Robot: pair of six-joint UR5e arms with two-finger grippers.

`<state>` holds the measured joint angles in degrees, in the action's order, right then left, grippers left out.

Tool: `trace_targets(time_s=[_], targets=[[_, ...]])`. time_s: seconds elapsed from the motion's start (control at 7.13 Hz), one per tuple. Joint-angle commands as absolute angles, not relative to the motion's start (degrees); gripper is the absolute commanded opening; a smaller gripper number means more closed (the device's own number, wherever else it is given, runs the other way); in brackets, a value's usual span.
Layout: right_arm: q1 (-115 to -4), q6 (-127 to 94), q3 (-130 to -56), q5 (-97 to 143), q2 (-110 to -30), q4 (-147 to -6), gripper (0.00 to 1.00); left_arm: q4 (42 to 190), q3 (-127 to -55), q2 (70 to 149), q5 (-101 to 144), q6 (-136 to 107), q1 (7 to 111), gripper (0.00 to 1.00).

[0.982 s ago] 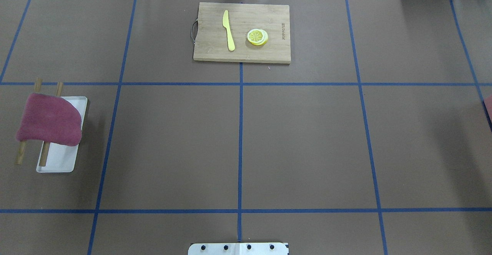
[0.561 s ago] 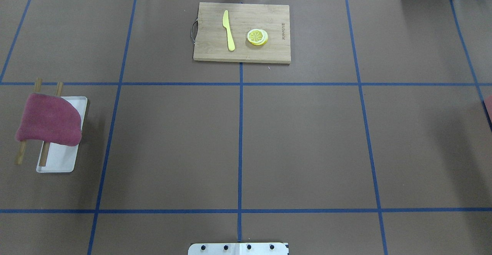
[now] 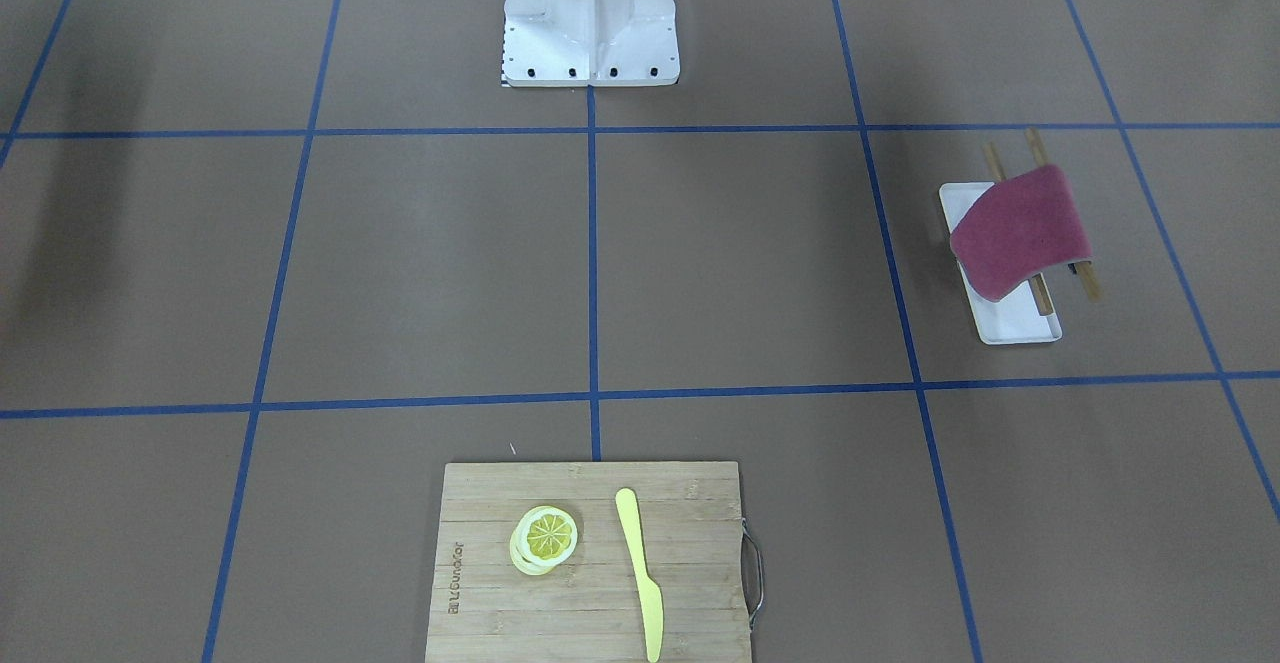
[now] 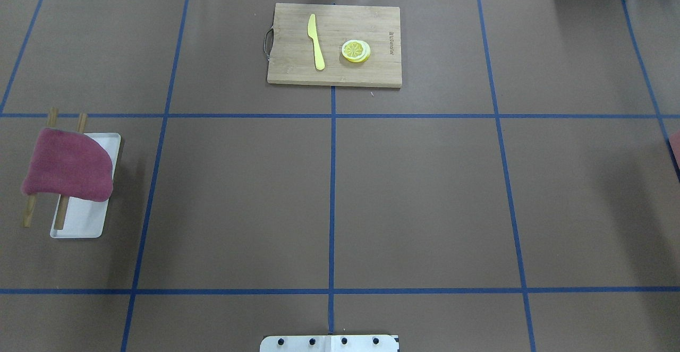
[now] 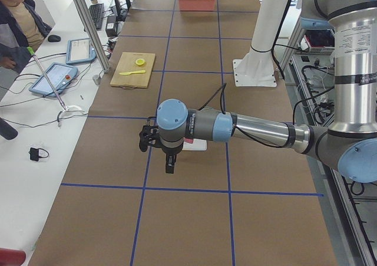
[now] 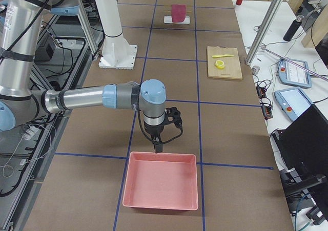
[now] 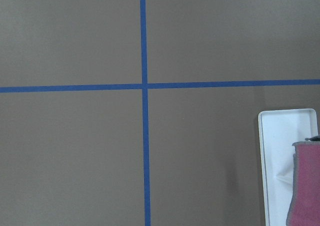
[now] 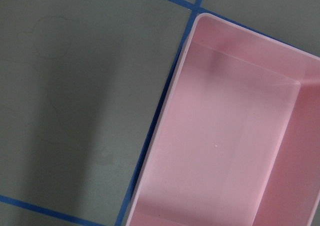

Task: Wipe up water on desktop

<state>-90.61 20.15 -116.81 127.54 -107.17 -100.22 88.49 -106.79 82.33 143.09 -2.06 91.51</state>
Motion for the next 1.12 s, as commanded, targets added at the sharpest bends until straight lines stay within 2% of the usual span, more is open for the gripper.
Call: trace_targets(time_s=[0.0,0.7,0.98], targets=[[-90.6,20.5,-116.8,127.9,-106.9,-100.1,1.0,97.2,-107.4,78.2,145.1,-2.6,91.5,0.98],[-90.6,20.6,-116.9,127.7,-106.7,-99.9,1.0,98.6,-107.5,79.1,149.9,-8.5,87.8,0.98],[-90.6,20.7,-117.0,129.1,-106.7,-98.3,1.0,105.6,-108.3,80.0,148.5,-17.7,81.4,0.98]])
